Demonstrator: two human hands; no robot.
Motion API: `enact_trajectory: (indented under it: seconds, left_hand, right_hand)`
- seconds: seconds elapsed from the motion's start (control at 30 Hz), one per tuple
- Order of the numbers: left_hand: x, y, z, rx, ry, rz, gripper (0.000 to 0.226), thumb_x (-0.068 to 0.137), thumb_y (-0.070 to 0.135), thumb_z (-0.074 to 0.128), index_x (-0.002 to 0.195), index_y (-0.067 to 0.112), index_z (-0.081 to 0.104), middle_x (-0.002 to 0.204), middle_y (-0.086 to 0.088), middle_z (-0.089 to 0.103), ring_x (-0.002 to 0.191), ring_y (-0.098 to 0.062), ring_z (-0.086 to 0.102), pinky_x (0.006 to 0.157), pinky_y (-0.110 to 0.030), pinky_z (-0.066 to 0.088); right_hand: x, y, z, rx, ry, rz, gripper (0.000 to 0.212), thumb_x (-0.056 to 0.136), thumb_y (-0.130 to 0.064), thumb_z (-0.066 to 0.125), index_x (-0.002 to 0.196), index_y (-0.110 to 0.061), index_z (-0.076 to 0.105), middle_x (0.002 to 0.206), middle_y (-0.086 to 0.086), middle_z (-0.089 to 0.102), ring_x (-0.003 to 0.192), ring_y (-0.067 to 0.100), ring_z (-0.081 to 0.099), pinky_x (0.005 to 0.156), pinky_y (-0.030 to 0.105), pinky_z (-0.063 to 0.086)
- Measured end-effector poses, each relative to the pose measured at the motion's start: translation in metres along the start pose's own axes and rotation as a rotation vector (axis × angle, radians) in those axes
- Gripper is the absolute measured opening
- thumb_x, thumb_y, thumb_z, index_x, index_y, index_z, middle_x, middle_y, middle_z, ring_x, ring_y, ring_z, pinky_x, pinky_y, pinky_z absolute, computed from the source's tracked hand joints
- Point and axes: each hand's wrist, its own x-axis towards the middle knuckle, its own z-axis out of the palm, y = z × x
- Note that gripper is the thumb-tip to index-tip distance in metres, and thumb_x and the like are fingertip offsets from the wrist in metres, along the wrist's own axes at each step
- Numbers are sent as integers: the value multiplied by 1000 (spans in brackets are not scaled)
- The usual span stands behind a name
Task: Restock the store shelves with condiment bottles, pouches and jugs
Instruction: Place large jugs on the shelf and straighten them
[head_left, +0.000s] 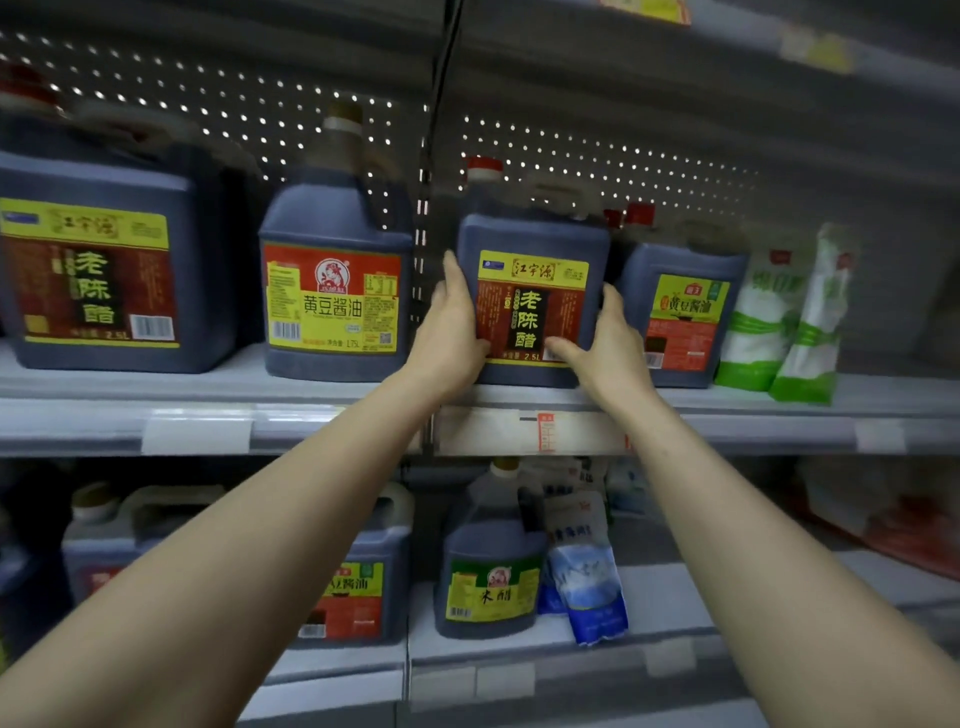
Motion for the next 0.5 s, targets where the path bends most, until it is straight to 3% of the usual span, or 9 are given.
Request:
enact_trajectory:
  seconds: [0.1, 0.2, 0.27, 0.37, 0.5]
  left_hand:
    - [-28, 6, -3, 57, 94, 157, 92, 89, 5, 65, 158, 12, 3, 161, -13, 20, 145, -30, 31, 116, -46, 33]
    - [-64, 5, -2, -7, 146, 358, 81, 88, 4, 66, 155, 9, 22, 155, -14, 32, 142, -26, 35, 116, -32, 31]
    - [-90, -2, 3, -70, 102, 433, 74, 89, 5, 66, 152, 9, 30, 149, -14, 40, 137, -25, 40, 113, -28, 31]
    - [-129, -18, 22, -147, -29, 484, 65, 89, 7, 64, 148, 8, 38, 141, -13, 48, 131, -21, 48, 109, -32, 41]
    - [-192, -39, 61, -226, -211, 463, 63, 83, 2, 66, 142, 4, 46, 137, -14, 52, 128, -23, 51, 107, -18, 37]
  right_hand:
    - [-29, -13, -6, -79, 98, -40, 83, 91, -21, 74, 157, -18, 24, 148, 7, 52, 136, 26, 49, 107, 36, 39]
    - [-68, -24, -12, -139, 191, -101, 78, 94, -13, 69, 158, -16, 25, 158, 5, 40, 144, 21, 39, 116, 35, 32]
    - [-102, -24, -14, -164, 231, -96, 75, 95, -9, 66, 158, -16, 27, 161, 4, 35, 148, 20, 34, 119, 31, 27]
    - [-167, -11, -11, -220, 230, -19, 70, 95, -7, 64, 156, -14, 31, 158, 6, 39, 145, 20, 37, 119, 32, 30]
    - [-263, 22, -8, -300, 150, 143, 67, 96, -8, 63, 155, -14, 32, 158, 6, 39, 144, 17, 37, 115, 23, 28]
